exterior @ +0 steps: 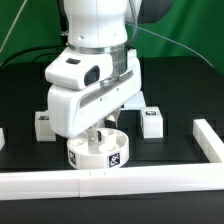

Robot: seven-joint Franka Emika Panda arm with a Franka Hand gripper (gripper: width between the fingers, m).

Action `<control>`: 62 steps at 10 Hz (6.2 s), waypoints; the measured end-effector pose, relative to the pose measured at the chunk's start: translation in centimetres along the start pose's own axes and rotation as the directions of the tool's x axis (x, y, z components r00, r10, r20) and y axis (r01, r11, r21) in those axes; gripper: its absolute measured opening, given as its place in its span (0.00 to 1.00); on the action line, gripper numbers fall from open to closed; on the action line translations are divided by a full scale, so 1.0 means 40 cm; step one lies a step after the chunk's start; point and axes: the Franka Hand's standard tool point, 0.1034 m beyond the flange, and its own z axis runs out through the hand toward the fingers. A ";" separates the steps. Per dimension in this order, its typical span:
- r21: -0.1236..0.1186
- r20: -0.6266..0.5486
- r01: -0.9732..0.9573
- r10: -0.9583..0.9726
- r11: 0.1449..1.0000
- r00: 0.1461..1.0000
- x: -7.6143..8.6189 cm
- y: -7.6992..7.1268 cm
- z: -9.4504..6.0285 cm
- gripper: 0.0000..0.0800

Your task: Assemble stool

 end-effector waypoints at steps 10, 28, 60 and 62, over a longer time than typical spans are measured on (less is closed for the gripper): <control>-0.045 -0.054 0.132 -0.135 0.990 0.989 0.196 -0.086 -0.005 0.40; -0.045 -0.075 0.162 -0.165 0.986 0.983 0.308 -0.114 -0.008 0.66; 0.097 0.530 -0.787 0.637 0.610 0.559 0.182 -0.180 -0.069 0.81; 0.101 0.620 -0.786 0.579 0.610 0.529 0.183 -0.182 -0.058 0.81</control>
Offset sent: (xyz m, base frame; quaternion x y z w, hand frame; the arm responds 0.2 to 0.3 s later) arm 0.0000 0.0000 0.0000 0.0000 0.0000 0.0000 1.0000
